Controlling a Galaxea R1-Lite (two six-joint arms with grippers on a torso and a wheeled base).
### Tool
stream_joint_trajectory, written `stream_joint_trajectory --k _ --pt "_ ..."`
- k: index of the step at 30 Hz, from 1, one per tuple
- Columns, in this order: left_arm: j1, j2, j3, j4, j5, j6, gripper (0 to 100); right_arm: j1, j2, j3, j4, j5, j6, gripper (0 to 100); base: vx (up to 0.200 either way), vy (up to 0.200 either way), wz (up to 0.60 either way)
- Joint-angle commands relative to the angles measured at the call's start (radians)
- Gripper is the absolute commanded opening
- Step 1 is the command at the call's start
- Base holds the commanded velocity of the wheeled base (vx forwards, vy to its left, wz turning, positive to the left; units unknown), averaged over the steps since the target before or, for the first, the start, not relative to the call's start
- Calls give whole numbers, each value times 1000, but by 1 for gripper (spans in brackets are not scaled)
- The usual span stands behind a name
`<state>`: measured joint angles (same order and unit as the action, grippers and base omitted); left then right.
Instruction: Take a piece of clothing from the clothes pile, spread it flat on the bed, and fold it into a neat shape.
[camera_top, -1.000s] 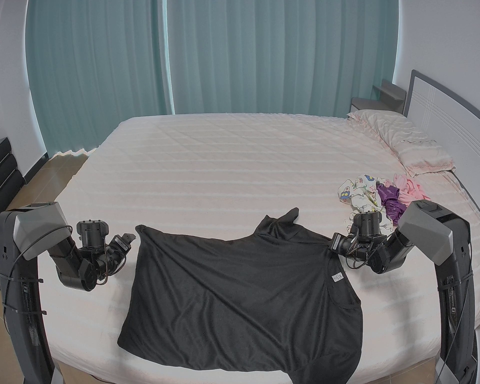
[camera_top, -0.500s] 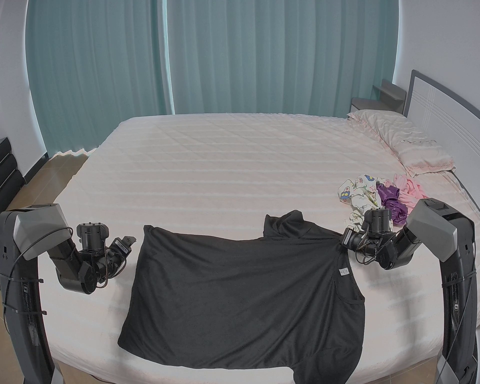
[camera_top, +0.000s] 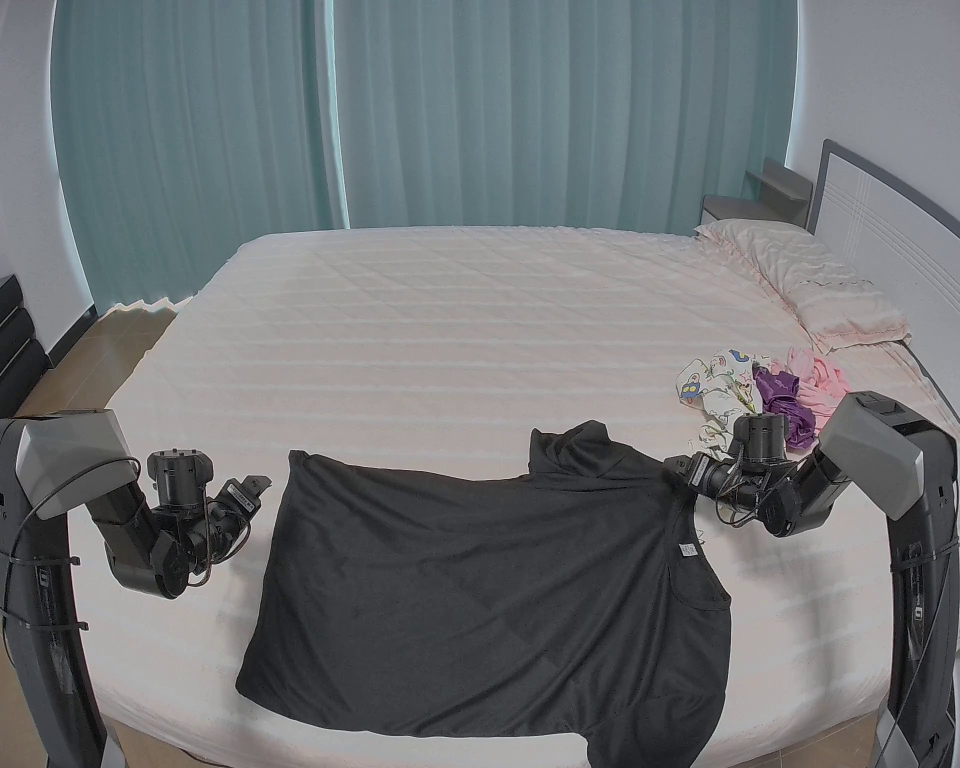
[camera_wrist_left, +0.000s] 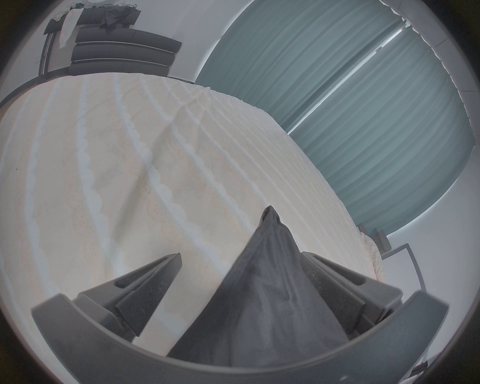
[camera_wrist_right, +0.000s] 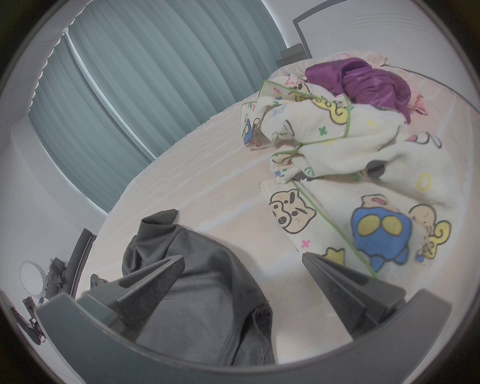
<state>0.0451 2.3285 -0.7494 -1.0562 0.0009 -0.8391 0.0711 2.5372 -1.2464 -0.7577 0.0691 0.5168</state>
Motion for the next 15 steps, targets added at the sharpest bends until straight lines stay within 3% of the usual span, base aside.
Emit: stream_joint_trajectory --k 1,3,9,11,15 --pt "-11 -97 84 -15 -13 -1 100 -8 -137 142 0 9 3 100 0 0 0" --pt "-14 -123 97 -21 -18 -5 100 6 -181 214 -3 4 9 100 0 0 0" --pt "-42 -178 234 -27 -22 -5 100 55 -318 432 -78 -9 103 100 -200 0 0" --pt "-48 -204 349 -61 -68 -5 100 72 -362 535 -120 -11 169 100 -200 0 0" --pt "-51 -205 478 -154 -110 -1 100 72 -391 639 -152 -12 187 100 -200 0 0"
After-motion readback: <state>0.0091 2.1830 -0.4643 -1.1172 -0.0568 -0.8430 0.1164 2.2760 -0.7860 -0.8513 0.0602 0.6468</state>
